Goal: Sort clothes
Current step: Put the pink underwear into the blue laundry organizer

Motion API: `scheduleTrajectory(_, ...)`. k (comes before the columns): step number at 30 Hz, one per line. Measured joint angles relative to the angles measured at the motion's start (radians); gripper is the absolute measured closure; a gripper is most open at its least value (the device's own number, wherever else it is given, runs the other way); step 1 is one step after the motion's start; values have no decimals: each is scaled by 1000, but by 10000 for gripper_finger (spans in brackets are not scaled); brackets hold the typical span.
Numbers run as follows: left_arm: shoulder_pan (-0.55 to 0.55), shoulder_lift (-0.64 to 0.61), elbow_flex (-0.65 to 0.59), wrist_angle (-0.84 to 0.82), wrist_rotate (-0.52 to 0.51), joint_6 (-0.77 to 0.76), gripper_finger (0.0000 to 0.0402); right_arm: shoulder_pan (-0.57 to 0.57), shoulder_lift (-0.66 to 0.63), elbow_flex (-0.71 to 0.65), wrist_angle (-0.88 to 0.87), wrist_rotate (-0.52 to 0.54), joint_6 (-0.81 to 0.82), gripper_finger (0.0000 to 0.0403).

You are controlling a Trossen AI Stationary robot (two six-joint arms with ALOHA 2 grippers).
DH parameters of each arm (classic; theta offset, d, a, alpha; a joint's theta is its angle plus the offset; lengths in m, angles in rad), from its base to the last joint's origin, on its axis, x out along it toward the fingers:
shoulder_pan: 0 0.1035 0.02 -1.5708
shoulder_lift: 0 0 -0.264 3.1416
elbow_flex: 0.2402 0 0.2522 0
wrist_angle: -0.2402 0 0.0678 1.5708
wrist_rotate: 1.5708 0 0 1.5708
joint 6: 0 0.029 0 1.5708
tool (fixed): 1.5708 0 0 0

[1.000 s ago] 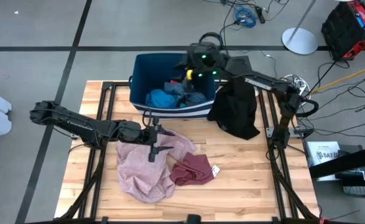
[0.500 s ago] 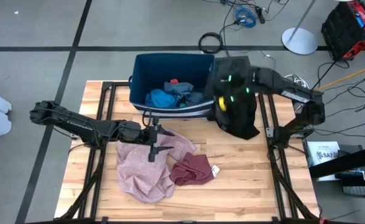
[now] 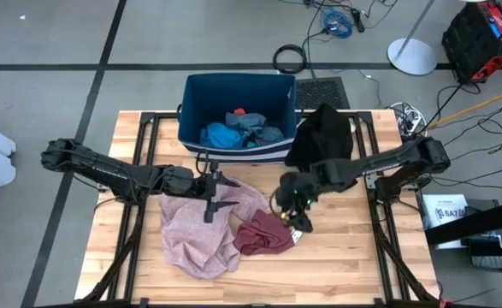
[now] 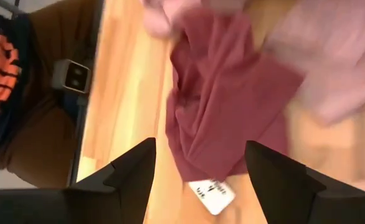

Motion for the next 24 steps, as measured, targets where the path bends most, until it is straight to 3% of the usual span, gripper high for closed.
scheduleTrajectory(3, 0, 0, 0, 0, 0, 0, 159, 33, 1, -150, 171, 21, 109, 170)
scheduleTrajectory(10, 1, 0, 0, 1, 0, 1, 159, 116, 1, -372, 495, 230, 190, 170)
scheduleTrajectory(16, 2, 0, 0, 3, 0, 1, 159, 159, 24, -394, 538, 292, 189, 170)
scheduleTrajectory(24, 2, 0, 0, 3, 0, 1, 159, 206, 184, -395, 672, 290, 192, 170)
